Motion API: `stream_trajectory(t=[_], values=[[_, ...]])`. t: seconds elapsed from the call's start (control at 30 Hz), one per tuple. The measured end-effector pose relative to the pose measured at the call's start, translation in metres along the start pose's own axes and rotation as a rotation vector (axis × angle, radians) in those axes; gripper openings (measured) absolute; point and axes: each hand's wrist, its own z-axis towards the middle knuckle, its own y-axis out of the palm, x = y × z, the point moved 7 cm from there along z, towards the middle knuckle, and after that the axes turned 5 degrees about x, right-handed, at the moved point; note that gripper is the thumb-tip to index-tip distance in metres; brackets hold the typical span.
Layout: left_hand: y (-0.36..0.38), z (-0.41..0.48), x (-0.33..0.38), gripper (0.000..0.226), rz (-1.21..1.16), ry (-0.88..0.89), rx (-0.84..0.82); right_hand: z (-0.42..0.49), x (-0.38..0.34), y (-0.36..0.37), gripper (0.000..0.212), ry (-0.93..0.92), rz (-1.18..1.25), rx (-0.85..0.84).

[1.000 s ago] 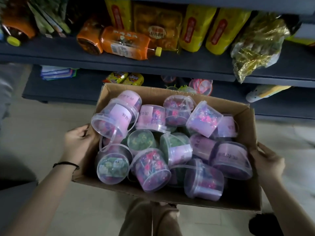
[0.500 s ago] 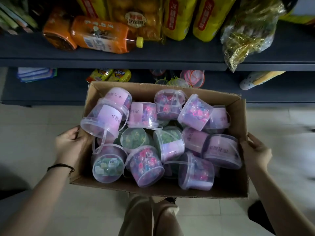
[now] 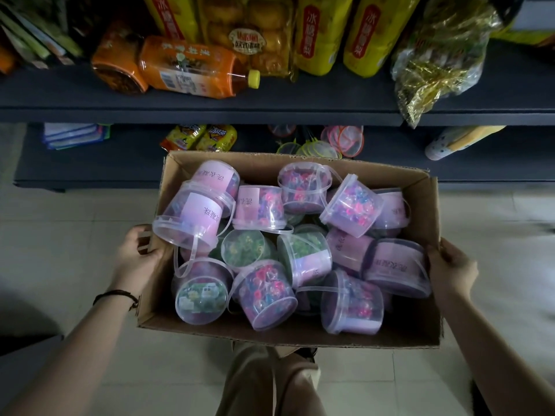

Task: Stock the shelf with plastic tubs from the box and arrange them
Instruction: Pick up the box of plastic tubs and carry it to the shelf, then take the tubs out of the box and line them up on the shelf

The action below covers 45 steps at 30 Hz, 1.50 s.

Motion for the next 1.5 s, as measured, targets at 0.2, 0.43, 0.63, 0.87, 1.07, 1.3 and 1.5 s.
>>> stream_trajectory(t=[0.2,0.43,0.63,0.87,1.07,1.3,1.5], values=[[0.002,-0.006,-0.003,0.051,0.040,-0.015,0.006,0.020,-0.010,0.006,0.024,0.076,-0.078,-0.056],[-0.013,-0.045,0.047,0.046,-0.137,0.119,0.218,-0.019,-0.060,-0.005,0.046,-0.083,-0.071,-0.051],[0.025,-0.058,0.110,0.088,0.259,0.235,0.157,-0.049,-0.150,0.060,0.090,-0.502,-0.042,-0.372],[0.033,-0.047,0.114,0.105,0.536,0.195,0.080,-0.034,-0.169,0.103,0.107,-0.568,-0.385,-0.366],[0.021,-0.064,0.144,0.097,0.268,0.387,-0.257,-0.042,-0.161,0.084,0.111,-0.448,-0.339,-0.372],[0.094,-0.079,0.178,0.094,0.364,0.452,-0.793,-0.069,-0.152,0.064,0.114,-0.284,-0.048,-0.399],[0.126,-0.090,0.186,0.106,0.464,0.483,-0.867,-0.093,-0.155,0.074,0.112,-0.176,0.175,-0.463]])
